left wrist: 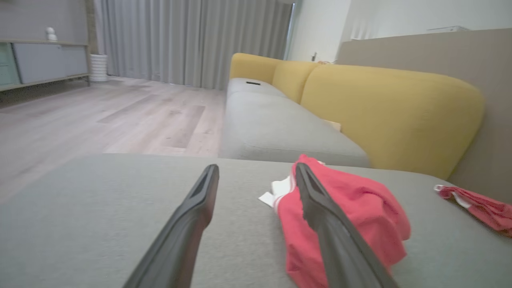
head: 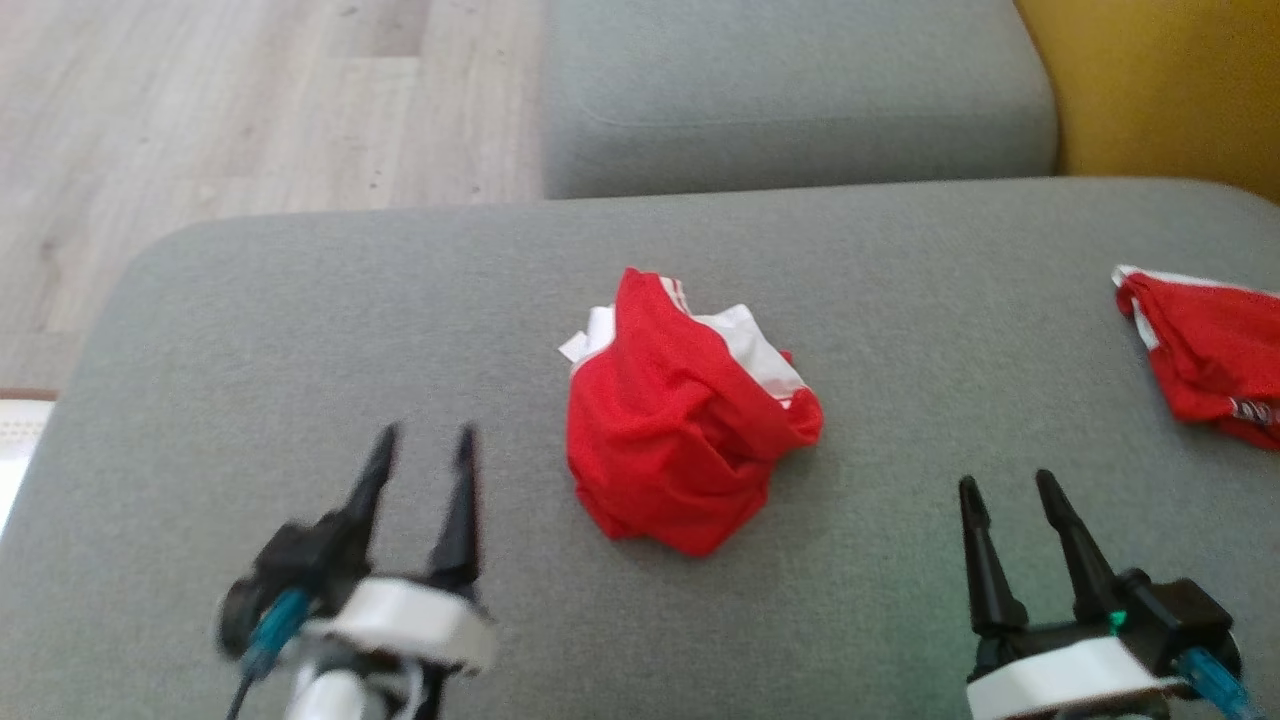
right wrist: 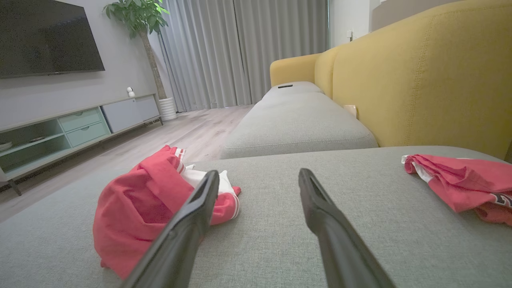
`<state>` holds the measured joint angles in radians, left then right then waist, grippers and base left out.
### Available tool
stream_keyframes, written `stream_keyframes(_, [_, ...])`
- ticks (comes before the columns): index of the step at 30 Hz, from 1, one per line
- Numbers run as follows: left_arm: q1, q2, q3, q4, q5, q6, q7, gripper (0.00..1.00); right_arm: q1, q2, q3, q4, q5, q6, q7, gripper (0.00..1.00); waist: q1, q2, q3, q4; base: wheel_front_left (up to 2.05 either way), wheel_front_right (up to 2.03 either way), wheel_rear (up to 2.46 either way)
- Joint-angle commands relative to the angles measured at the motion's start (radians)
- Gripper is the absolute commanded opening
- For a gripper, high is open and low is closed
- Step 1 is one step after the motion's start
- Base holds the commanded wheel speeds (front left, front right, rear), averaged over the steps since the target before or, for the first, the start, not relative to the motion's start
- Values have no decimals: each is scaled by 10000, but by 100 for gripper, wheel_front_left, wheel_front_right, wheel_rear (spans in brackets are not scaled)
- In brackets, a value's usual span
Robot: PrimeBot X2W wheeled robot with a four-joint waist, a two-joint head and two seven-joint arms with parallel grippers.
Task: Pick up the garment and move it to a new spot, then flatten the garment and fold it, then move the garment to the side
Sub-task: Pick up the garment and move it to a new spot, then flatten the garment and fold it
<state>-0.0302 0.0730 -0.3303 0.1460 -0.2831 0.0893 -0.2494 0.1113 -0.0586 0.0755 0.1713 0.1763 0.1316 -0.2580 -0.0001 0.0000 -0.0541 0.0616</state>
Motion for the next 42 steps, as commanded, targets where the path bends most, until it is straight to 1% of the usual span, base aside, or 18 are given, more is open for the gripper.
stream_keyframes(1, [-70,80,687,-496,263,53,-123,100,-168,-11,94,-369,60,-9,-38,100,1,0,-137,203,0,0,0])
stream_keyframes(4, [572,58,1315,-706,650,-78,-123,100,-8,-1,-2,-405,46,-9,-38,100,1,0,-192,316,0,0,0])
stream_keyframes(6, [968,23,1554,-852,962,-192,-124,100,70,4,36,-405,49,-9,-38,100,1,0,-200,370,0,0,0])
stream_keyframes(10, [1609,-88,1605,-923,1358,-498,-124,100,193,12,63,-439,36,-9,-38,100,1,0,-173,501,0,0,0])
stream_keyframes(14, [1775,-173,1598,-894,1522,-597,-124,100,184,23,59,-442,34,-9,-38,100,1,0,-96,578,0,0,0])
stream_keyframes(22, [1503,-220,1485,-834,1815,-537,-124,100,79,18,84,-458,24,-9,-38,100,1,0,96,636,0,0,0])
stream_keyframes(42, [1367,-226,1294,-777,1682,-418,-124,100,28,7,59,-423,-5,-9,-38,100,1,0,265,597,0,0,0])
